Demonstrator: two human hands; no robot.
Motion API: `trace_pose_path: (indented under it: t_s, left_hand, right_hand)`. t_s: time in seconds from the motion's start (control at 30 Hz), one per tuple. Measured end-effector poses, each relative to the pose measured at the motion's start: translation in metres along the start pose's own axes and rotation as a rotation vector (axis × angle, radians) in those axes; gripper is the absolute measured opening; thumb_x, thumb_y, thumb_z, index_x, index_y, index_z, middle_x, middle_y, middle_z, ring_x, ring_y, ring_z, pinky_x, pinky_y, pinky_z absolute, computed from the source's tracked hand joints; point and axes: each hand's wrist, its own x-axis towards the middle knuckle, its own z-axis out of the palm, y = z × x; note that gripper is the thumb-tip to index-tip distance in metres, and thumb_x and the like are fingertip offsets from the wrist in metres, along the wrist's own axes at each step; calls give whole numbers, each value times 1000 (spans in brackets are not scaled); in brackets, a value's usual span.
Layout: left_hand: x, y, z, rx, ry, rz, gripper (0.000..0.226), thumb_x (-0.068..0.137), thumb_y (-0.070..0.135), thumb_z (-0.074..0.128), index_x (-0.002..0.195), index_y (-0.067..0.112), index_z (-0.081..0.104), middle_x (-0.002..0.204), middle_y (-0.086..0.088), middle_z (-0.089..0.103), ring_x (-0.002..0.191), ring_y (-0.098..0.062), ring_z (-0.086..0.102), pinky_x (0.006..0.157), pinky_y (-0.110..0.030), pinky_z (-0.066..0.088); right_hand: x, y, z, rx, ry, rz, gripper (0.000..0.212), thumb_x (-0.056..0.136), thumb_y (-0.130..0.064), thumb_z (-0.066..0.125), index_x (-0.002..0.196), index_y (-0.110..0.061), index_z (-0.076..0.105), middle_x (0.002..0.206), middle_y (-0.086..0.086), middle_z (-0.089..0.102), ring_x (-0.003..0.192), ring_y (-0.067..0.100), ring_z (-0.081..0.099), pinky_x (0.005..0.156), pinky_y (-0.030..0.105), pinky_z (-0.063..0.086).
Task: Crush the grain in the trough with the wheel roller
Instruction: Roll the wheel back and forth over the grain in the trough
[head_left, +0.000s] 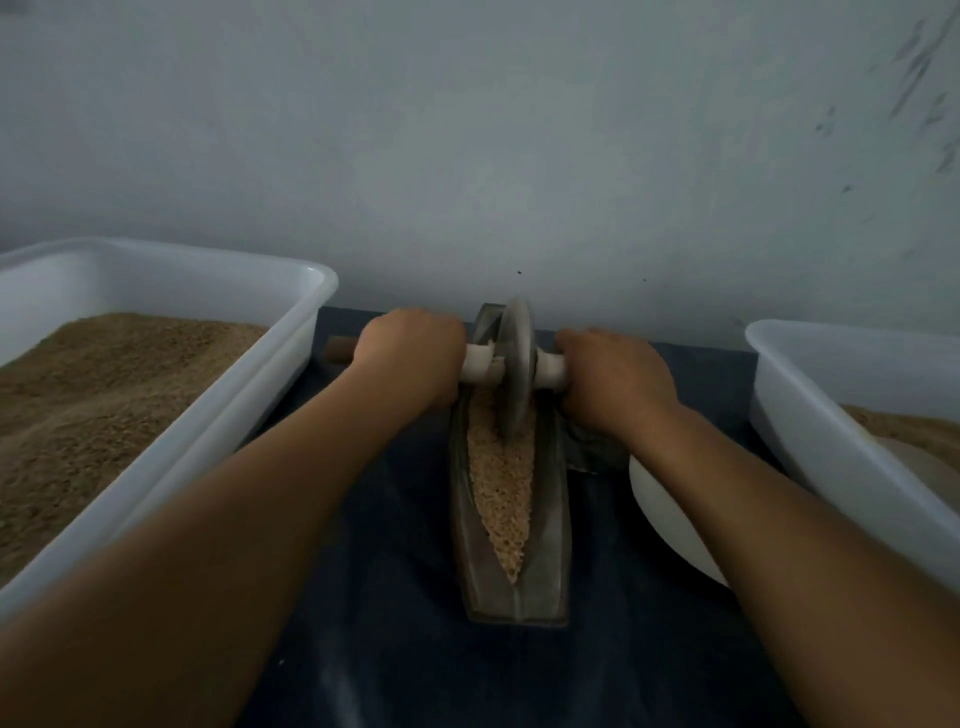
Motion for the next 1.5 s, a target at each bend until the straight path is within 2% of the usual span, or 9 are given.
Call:
trace_pose_path:
  t_s: [0.2,0.37,0.5,0.63,0.87,1.13,1.3,1.4,1.5]
  left_hand:
    - [28,-1,-6,63,-42,38,37,75,23,70,110,15,61,107,-8,64,94,-28,62,70,-36,45]
    - [17,-2,-2,66,-63,15,43,77,28,73,115,15,59,97,-5,61,86,-25,58,70,-36,44]
    - [-4,3,-7,57,-170,11,57,70,32,82,117,13,57,93,-4,57,91,-25,60,84,-42,53]
    - [-39,8,-7,62,-124,25,47,74,30,77,114,15,57,79,1,45,81,-21,51,85,-41,53]
    - [-98,8,-20,143,-43,113,52,78,32,76,119,18,46,97,-1,56,90,-20,56,78,-34,46]
    - [-97,-10,-5,103,27,110,48,77,41,77,102,26,39,107,3,58,87,-13,56,75,-29,46]
    - [-73,-11,13,46,147,-12,45,80,46,71,93,27,32,92,3,61,77,-19,57,65,-34,41]
    - [-53,-8,15,37,152,-90,35,83,40,68,95,25,38,84,2,53,73,-20,50,64,-35,40]
    - [-30,-8,11,1,93,-101,29,85,34,67,107,24,49,95,-3,59,82,-23,54,69,-37,42]
  right_hand:
    - [27,9,1,29,-191,27,30,80,-37,69,108,-28,61,111,4,66,98,28,63,66,32,42]
    - [11,3,-1,7,-90,21,26,78,-40,68,101,-31,59,98,0,66,82,23,61,54,27,33]
    - [-14,-2,-10,46,-43,-3,25,77,-43,68,94,-30,54,92,-2,65,79,23,60,59,30,32]
    - [-54,-13,-21,12,3,-41,34,79,-43,69,94,-29,41,92,-3,61,84,24,61,65,33,31]
    - [-118,-28,-51,-64,66,-90,37,84,-41,64,111,-26,43,101,-4,53,89,18,52,72,33,29]
    - [-116,-29,-55,-31,114,-73,27,82,-37,65,93,-26,43,84,-5,50,71,14,34,66,32,26]
    - [-77,-21,-36,-61,74,-65,31,82,-36,63,88,-25,35,78,-5,53,64,21,44,60,34,24]
    - [-49,-13,-24,-43,51,-53,33,81,-33,65,96,-22,38,85,-2,61,74,27,60,59,35,23]
    - [-22,-7,-16,-38,21,-41,33,81,-30,67,105,-19,46,93,4,65,81,30,62,58,34,25]
